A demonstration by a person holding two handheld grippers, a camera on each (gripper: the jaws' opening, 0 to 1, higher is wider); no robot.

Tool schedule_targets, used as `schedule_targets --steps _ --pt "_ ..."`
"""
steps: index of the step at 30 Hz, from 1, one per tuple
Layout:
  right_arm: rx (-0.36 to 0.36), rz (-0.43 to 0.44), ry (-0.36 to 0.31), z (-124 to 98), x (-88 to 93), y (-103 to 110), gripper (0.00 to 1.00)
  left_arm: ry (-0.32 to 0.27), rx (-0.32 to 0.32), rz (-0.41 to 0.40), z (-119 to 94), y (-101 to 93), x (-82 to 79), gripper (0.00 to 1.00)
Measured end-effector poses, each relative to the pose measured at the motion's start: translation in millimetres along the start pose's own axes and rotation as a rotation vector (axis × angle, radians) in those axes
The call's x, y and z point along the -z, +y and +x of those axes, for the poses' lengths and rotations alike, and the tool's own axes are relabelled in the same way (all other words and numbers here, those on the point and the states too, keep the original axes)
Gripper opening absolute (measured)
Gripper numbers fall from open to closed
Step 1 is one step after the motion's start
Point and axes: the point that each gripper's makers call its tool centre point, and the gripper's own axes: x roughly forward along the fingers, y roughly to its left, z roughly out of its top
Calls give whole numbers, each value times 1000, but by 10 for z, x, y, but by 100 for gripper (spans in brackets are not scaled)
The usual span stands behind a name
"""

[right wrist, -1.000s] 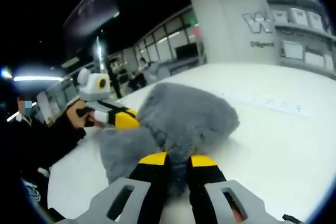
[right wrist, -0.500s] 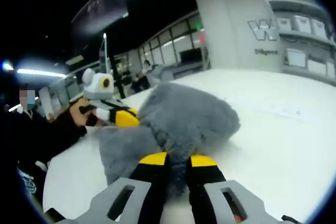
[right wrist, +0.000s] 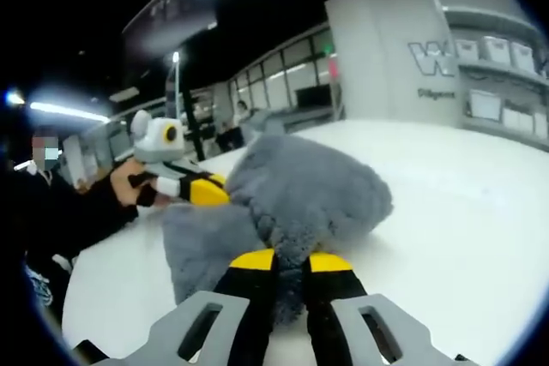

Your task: Open the folded towel by lifting each exposed corner and separating the folded layers until the towel lies flat within the target outline without major curled edges

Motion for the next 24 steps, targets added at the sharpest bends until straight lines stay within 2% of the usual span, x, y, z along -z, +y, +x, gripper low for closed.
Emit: schedule_targets --steps 3,11,15,16,24 --pt "-9 -8 -10 -25 4 18 6 -21 13 8 -1 -20 -28 6" --pt "-18 -16 -19 -34 1 35 6 -25 27 28 -4 -28 1 6" --pt "-11 11 -14 -36 19 19 6 -31 42 36 -13 -53 0 6" --pt "-3 76 5 -43 50 22 6 -28 42 38 -6 -54 10 6" --pt "5 23 48 -95 77 100 6 33 43 32 -28 -103 88 6"
